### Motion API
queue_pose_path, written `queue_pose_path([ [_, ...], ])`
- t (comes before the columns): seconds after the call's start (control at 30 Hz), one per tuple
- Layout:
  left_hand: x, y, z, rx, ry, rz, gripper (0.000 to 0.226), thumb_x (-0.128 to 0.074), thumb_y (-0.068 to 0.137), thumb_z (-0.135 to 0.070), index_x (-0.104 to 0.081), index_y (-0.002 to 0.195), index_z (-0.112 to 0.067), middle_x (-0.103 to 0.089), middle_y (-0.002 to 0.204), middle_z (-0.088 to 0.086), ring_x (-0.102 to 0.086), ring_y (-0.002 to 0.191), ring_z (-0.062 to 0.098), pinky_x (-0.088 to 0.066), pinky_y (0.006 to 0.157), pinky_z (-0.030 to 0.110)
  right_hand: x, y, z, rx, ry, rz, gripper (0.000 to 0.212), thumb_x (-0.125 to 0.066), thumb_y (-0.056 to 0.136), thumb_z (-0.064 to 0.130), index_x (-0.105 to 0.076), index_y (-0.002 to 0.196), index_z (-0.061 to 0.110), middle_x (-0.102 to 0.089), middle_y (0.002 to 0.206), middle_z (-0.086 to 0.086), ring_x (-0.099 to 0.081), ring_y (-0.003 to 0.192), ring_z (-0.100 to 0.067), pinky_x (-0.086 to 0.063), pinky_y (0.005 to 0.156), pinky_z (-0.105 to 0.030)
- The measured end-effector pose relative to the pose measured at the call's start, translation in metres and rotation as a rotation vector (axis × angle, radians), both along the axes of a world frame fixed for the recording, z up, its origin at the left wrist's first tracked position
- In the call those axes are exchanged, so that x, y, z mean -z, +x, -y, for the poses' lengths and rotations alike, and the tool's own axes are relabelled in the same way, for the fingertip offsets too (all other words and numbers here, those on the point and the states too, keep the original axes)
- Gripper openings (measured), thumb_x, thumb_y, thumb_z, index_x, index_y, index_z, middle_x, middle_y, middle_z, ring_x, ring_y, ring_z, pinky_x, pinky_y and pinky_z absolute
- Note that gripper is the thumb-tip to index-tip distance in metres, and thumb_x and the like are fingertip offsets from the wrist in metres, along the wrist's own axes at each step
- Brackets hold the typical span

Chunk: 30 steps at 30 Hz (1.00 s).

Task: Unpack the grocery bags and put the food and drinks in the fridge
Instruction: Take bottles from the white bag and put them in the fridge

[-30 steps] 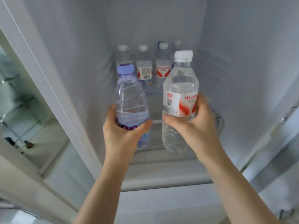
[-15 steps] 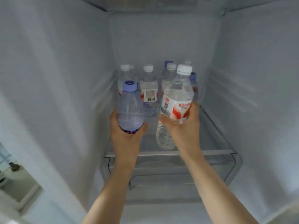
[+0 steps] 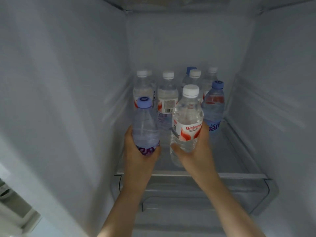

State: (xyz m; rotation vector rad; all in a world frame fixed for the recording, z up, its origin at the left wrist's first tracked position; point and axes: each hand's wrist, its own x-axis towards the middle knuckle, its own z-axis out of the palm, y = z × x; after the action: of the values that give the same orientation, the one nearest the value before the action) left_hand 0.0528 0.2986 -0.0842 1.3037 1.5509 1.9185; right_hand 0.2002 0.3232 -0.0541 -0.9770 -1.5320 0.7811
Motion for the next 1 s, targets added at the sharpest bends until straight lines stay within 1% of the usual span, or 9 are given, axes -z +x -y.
queue_pose_path([
  [0.07,0.005,-0.002,0.002,0.020,-0.019,-0.005,0.079,-0.084,0.069,-0.015,-0.045,0.136,-0.028,-0.061,0.121,-0.009,-0.063,0.109,0.011,-0.056,0.087,0.042,0.006,0.006,0.004,-0.037,-0.032,0.056,0.085,-0.081,0.070,0.007,-0.034,0.138,0.031,-0.053,0.128,0.012,-0.053,0.117,-0.001,-0.048,0.101,-0.032],
  [0.17,0.008,0.001,0.001,-0.023,-0.029,-0.035,0.081,-0.083,0.074,-0.009,-0.041,0.140,-0.027,-0.057,0.126,-0.013,-0.058,0.113,0.000,-0.051,0.096,0.031,0.012,0.008,0.005,-0.003,-0.033,0.081,0.086,-0.082,0.071,0.009,-0.034,0.138,0.034,-0.053,0.130,0.016,-0.051,0.120,-0.001,-0.045,0.104,-0.036],
  [0.23,0.006,0.004,-0.003,-0.075,-0.039,-0.055,0.080,-0.082,0.074,-0.010,-0.039,0.140,-0.030,-0.057,0.126,-0.013,-0.057,0.112,-0.002,-0.049,0.096,0.026,0.014,0.003,0.001,0.037,-0.022,0.082,0.087,-0.082,0.070,0.009,-0.035,0.138,0.032,-0.053,0.130,0.014,-0.052,0.120,-0.002,-0.046,0.103,-0.036],
  [0.43,0.005,-0.002,-0.029,-0.134,-0.073,-0.068,0.091,-0.083,0.073,-0.012,-0.031,0.147,-0.027,-0.052,0.133,-0.001,-0.054,0.121,0.013,-0.049,0.102,0.040,0.011,-0.020,-0.015,0.077,0.025,0.073,0.089,-0.086,0.066,0.010,-0.037,0.138,0.025,-0.050,0.123,0.018,-0.051,0.117,-0.001,-0.046,0.101,-0.027],
  [0.53,0.006,-0.001,-0.034,-0.162,-0.056,-0.071,0.092,-0.083,0.073,-0.012,-0.031,0.148,-0.024,-0.051,0.134,0.001,-0.053,0.121,0.014,-0.049,0.101,0.037,0.012,-0.029,-0.025,0.094,0.038,0.052,0.089,-0.087,0.064,0.011,-0.038,0.137,0.023,-0.051,0.124,0.012,-0.052,0.117,-0.005,-0.046,0.100,-0.025],
  [0.67,0.006,0.000,-0.035,-0.198,-0.038,-0.098,0.093,-0.084,0.073,-0.013,-0.031,0.149,-0.020,-0.050,0.135,0.003,-0.052,0.122,0.014,-0.044,0.096,0.025,0.013,-0.041,-0.036,0.121,0.035,0.049,0.093,-0.090,0.061,0.017,-0.038,0.137,0.020,-0.053,0.128,-0.001,-0.053,0.117,-0.012,-0.045,0.096,-0.023],
  [0.8,0.006,-0.004,-0.039,-0.217,-0.034,-0.139,0.088,-0.083,0.074,-0.010,-0.034,0.147,-0.015,-0.053,0.131,0.006,-0.054,0.120,0.018,-0.049,0.098,0.034,0.015,-0.048,-0.039,0.167,0.036,0.071,0.096,-0.091,0.060,0.019,-0.036,0.139,0.015,-0.050,0.129,-0.006,-0.050,0.118,-0.014,-0.042,0.097,-0.023],
  [0.9,0.005,-0.006,-0.041,-0.230,-0.030,-0.160,0.088,-0.083,0.073,-0.008,-0.034,0.147,-0.013,-0.052,0.131,0.007,-0.053,0.120,0.018,-0.046,0.097,0.027,0.018,-0.050,-0.036,0.176,0.046,0.088,0.097,-0.088,0.064,0.021,-0.032,0.142,0.017,-0.047,0.132,-0.006,-0.047,0.123,-0.015,-0.042,0.102,-0.027],
  [1.0,0.005,-0.007,-0.041,-0.239,-0.028,-0.172,0.095,-0.085,0.070,-0.007,-0.032,0.148,-0.013,-0.051,0.134,0.006,-0.051,0.123,0.018,-0.044,0.098,0.027,0.019,-0.050,-0.034,0.167,0.036,0.103,0.098,-0.086,0.068,0.019,-0.026,0.146,0.017,-0.043,0.136,-0.007,-0.042,0.126,-0.012,-0.034,0.102,-0.021],
])
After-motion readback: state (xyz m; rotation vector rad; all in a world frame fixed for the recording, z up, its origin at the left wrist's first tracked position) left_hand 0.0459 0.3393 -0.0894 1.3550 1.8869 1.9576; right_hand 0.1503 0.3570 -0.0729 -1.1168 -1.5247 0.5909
